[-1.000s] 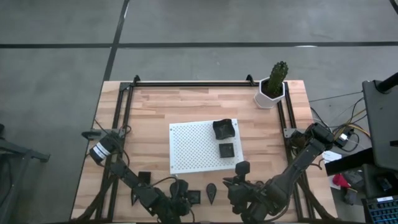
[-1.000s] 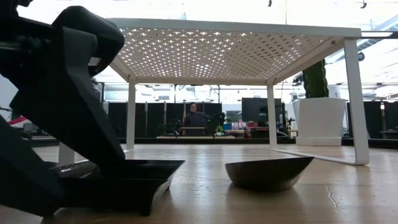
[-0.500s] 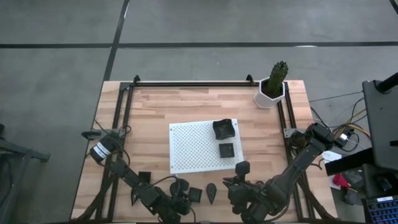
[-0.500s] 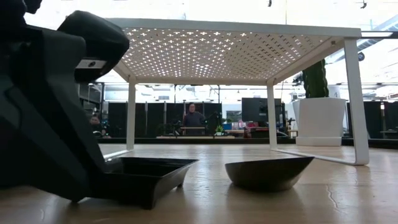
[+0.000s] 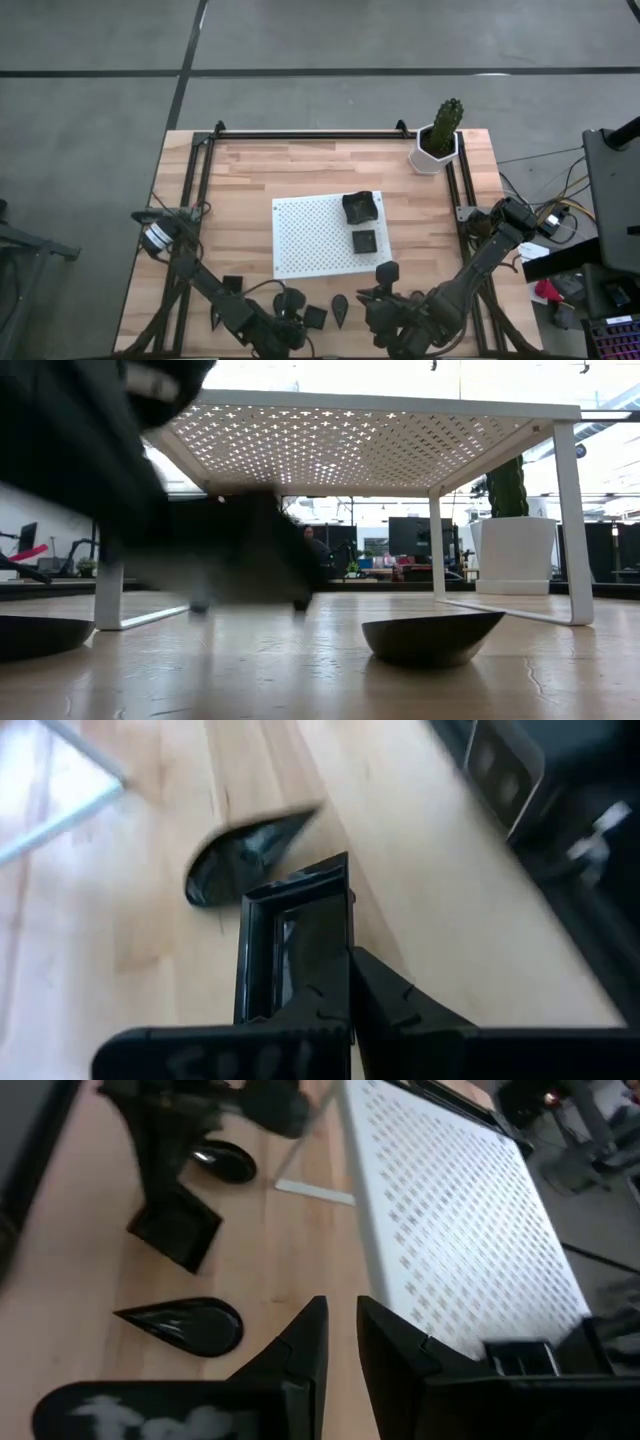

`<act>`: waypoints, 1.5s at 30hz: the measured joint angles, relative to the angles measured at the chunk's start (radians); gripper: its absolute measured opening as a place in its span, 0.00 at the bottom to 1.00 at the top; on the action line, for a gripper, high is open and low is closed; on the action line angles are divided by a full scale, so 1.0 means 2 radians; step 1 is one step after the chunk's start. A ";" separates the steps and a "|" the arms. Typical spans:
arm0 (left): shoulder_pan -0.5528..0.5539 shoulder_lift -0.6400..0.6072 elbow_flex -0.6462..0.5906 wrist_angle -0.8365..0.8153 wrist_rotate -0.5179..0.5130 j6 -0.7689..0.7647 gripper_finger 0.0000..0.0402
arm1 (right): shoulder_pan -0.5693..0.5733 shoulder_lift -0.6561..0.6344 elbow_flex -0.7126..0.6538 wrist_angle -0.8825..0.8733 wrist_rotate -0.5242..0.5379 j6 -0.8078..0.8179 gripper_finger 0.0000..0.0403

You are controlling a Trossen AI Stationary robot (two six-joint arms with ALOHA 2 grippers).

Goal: Pick & Place Mini shaped plates
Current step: Stack the square plate on top of the other square plate on the shelf

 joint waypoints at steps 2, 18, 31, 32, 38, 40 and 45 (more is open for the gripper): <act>0.000 -0.018 0.000 0.000 0.006 0.009 0.00 | 0.001 0.000 0.000 0.021 -0.015 -0.017 0.14; 0.000 -0.095 -0.001 0.026 0.058 0.097 0.00 | 0.002 0.002 -0.029 0.245 -0.116 -0.179 0.33; 0.008 -0.125 0.007 0.048 0.066 0.168 0.00 | -0.002 0.004 -0.048 0.297 -0.124 -0.216 0.31; 0.011 -0.125 0.007 0.058 0.066 0.176 0.00 | -0.002 0.004 -0.048 0.301 -0.125 -0.222 0.30; 0.017 -0.125 0.015 0.070 0.075 0.208 0.00 | -0.002 0.004 -0.048 0.312 -0.125 -0.234 0.30; 0.018 -0.125 0.020 0.072 0.076 0.214 0.00 | -0.002 0.004 -0.048 0.312 -0.124 -0.234 0.31; 0.023 -0.125 0.021 0.073 0.076 0.218 0.00 | -0.002 0.004 -0.049 0.315 -0.124 -0.235 0.29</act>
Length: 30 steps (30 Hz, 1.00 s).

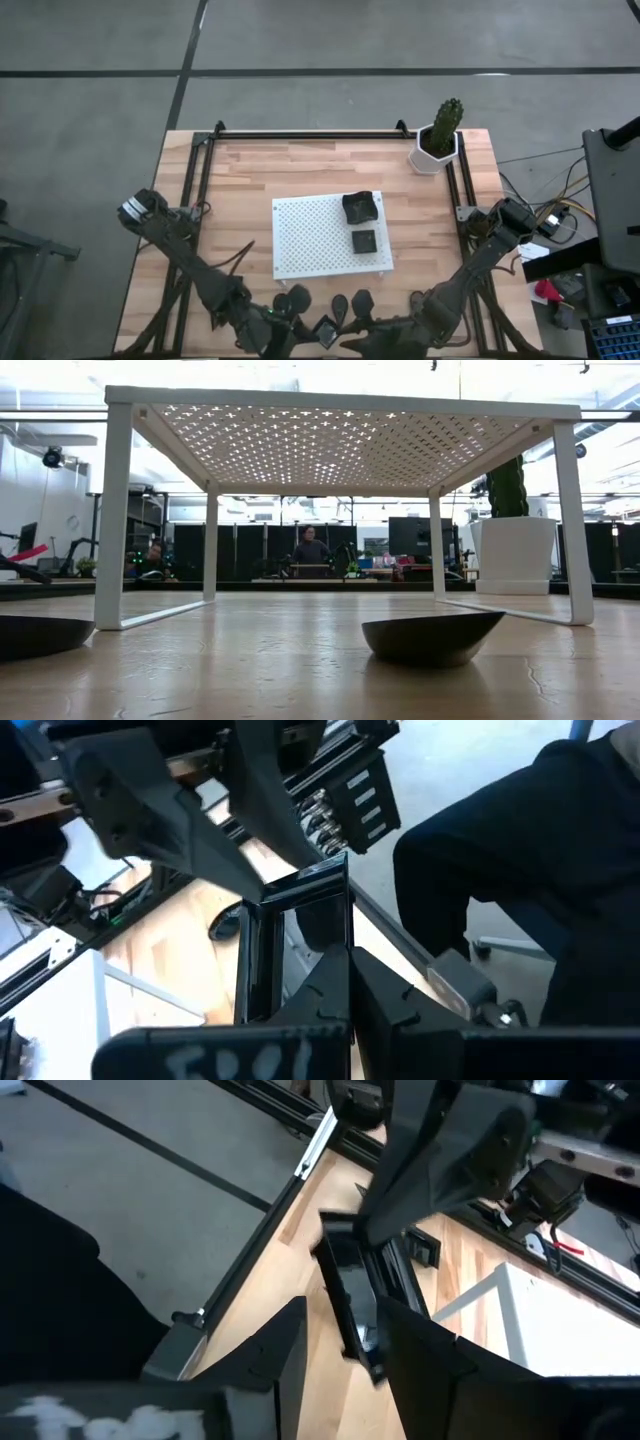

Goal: Pick & Place Mini shaped plates
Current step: Stack the square plate on top of the other square plate on the shelf

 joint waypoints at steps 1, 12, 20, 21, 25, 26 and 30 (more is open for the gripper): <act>0.001 0.000 0.000 0.002 -0.001 0.000 0.00 | 0.000 0.000 0.000 0.000 0.000 -0.001 0.28; 0.004 0.000 0.000 0.002 -0.001 0.000 0.00 | -0.004 0.000 0.000 0.003 0.000 0.005 0.18; 0.006 0.000 0.000 0.006 -0.001 0.001 0.00 | -0.010 0.000 0.000 0.003 -0.015 -0.001 0.04; 0.006 0.000 0.000 0.005 -0.001 0.000 0.00 | -0.010 0.000 0.000 0.003 -0.016 -0.001 0.03; 0.006 0.000 0.000 0.008 -0.012 -0.002 0.02 | -0.010 0.000 0.000 0.003 -0.017 0.001 0.02; 0.006 0.000 0.000 0.009 -0.017 -0.002 0.03 | -0.010 0.000 0.000 0.003 -0.017 0.001 0.02; 0.006 0.000 0.000 0.011 -0.028 -0.003 0.12 | -0.010 -0.001 0.000 -0.001 -0.014 0.002 0.02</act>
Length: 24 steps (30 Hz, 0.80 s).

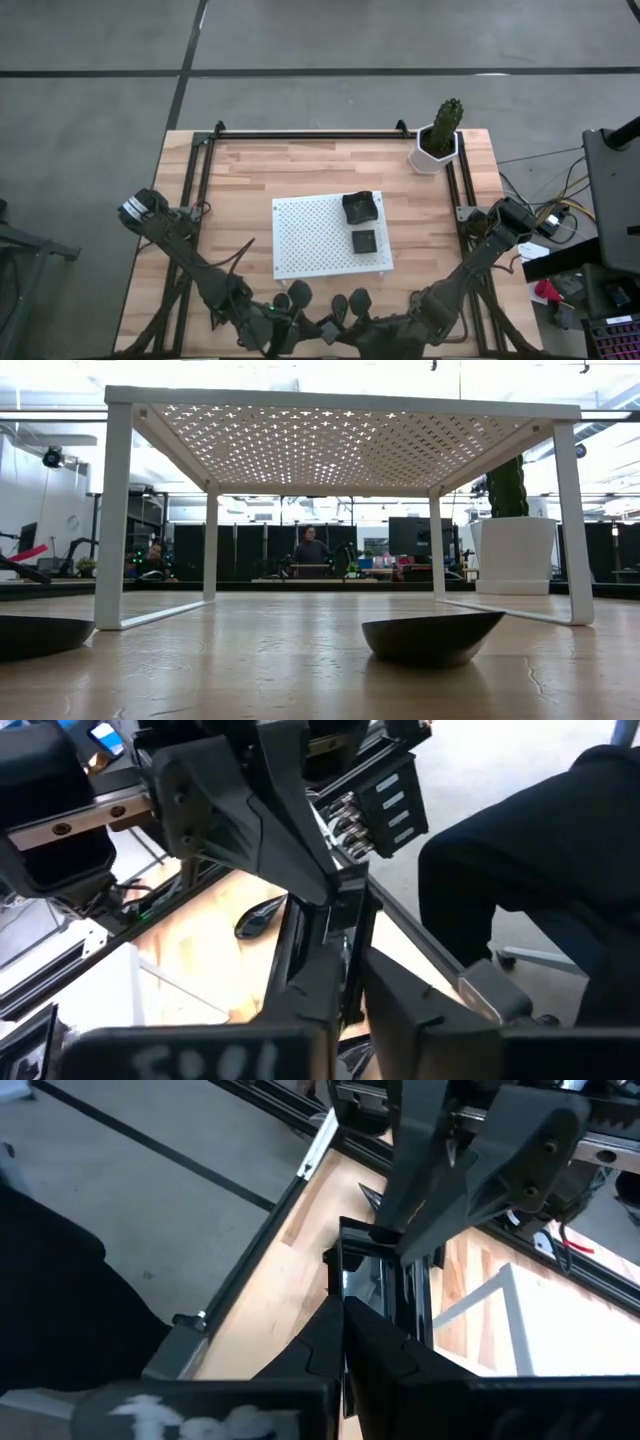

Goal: Pick & Place Mini shaped plates
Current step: Stack the square plate on top of the other square plate on the shelf

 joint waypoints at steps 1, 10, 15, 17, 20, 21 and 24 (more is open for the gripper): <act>0.000 0.000 0.000 0.000 0.000 0.000 0.15 | 0.000 0.000 0.000 -0.003 0.001 0.001 0.02; -0.002 -0.003 0.000 0.000 -0.014 0.003 0.42 | 0.000 0.000 0.000 -0.052 0.025 0.028 0.02; -0.008 -0.020 0.000 0.002 -0.014 0.003 0.49 | 0.001 -0.004 0.000 -0.094 0.052 0.028 0.02; -0.012 -0.022 0.000 0.002 -0.013 0.001 0.50 | 0.001 -0.006 0.000 -0.116 0.068 0.030 0.02; -0.018 -0.023 0.000 0.000 -0.013 0.001 0.50 | 0.003 -0.008 0.000 -0.161 0.095 0.034 0.02; -0.020 -0.023 0.000 -0.001 -0.013 0.000 0.50 | 0.003 -0.010 0.000 -0.181 0.105 0.036 0.02; -0.025 -0.024 -0.007 0.000 -0.013 -0.010 0.50 | 0.004 -0.015 0.000 -0.244 0.128 0.051 0.02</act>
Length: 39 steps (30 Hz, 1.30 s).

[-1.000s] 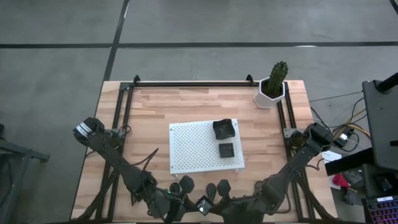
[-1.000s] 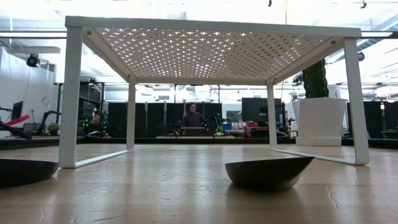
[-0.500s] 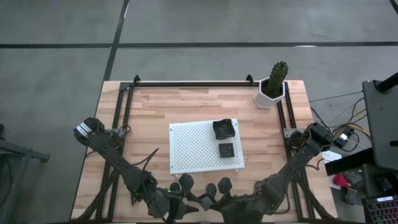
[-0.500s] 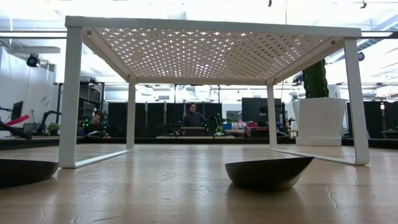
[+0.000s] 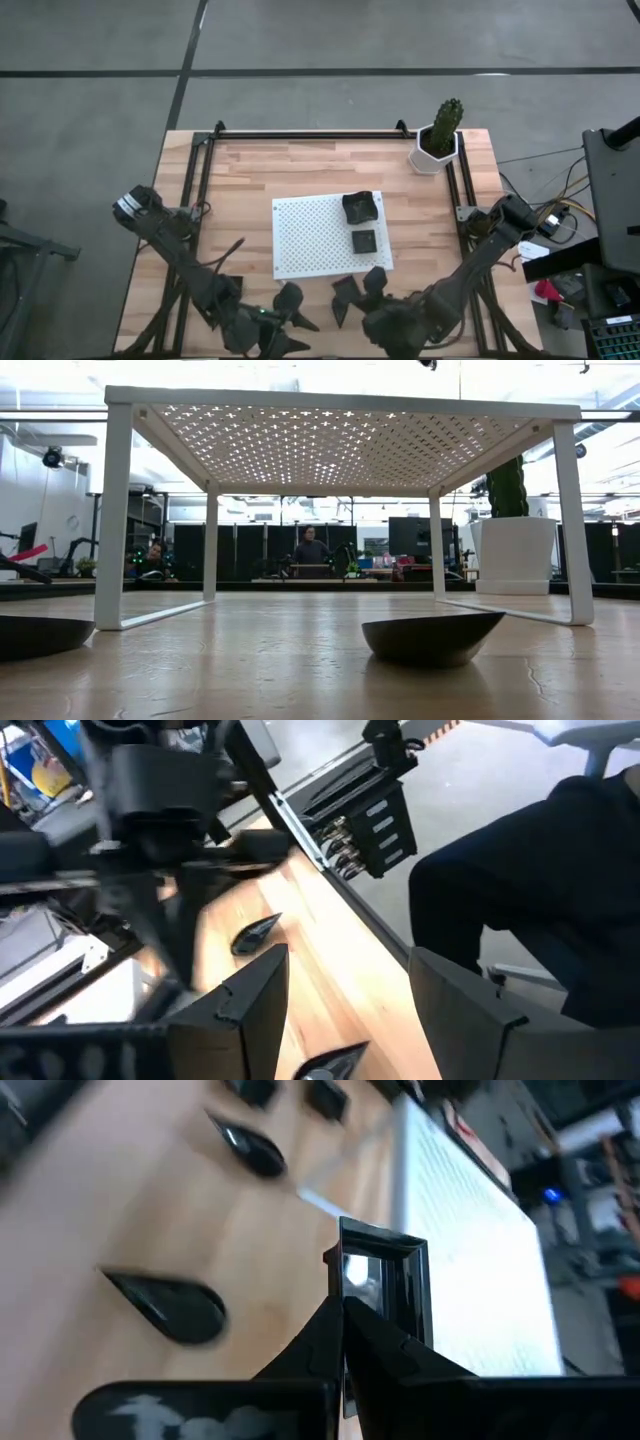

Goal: Pick & Place Mini shaped plates
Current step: Stack the square plate on top of the other square plate on the shelf

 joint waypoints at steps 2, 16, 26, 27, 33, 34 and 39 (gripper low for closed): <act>-0.003 0.000 -0.009 0.000 0.000 -0.008 0.50 | 0.000 -0.005 0.000 -0.037 0.010 0.022 0.02; -0.012 0.000 -0.094 0.083 -0.002 -0.046 0.50 | 0.002 -0.036 0.002 -0.126 0.080 0.050 0.02; -0.025 -0.010 -0.100 0.078 -0.012 -0.061 0.50 | -0.039 -0.036 -0.003 -0.187 0.073 0.087 0.02; -0.027 -0.011 -0.100 0.078 -0.015 -0.061 0.50 | -0.043 -0.036 -0.004 -0.193 0.068 0.090 0.02; -0.033 -0.012 -0.100 0.075 -0.017 -0.060 0.50 | -0.056 -0.040 -0.029 -0.196 0.054 0.091 0.02; -0.033 -0.012 -0.100 0.075 -0.017 -0.060 0.50 | -0.056 -0.043 -0.037 -0.193 0.054 0.092 0.02; -0.034 -0.012 -0.100 0.075 -0.017 -0.060 0.50 | -0.055 -0.064 -0.070 -0.171 0.057 0.094 0.02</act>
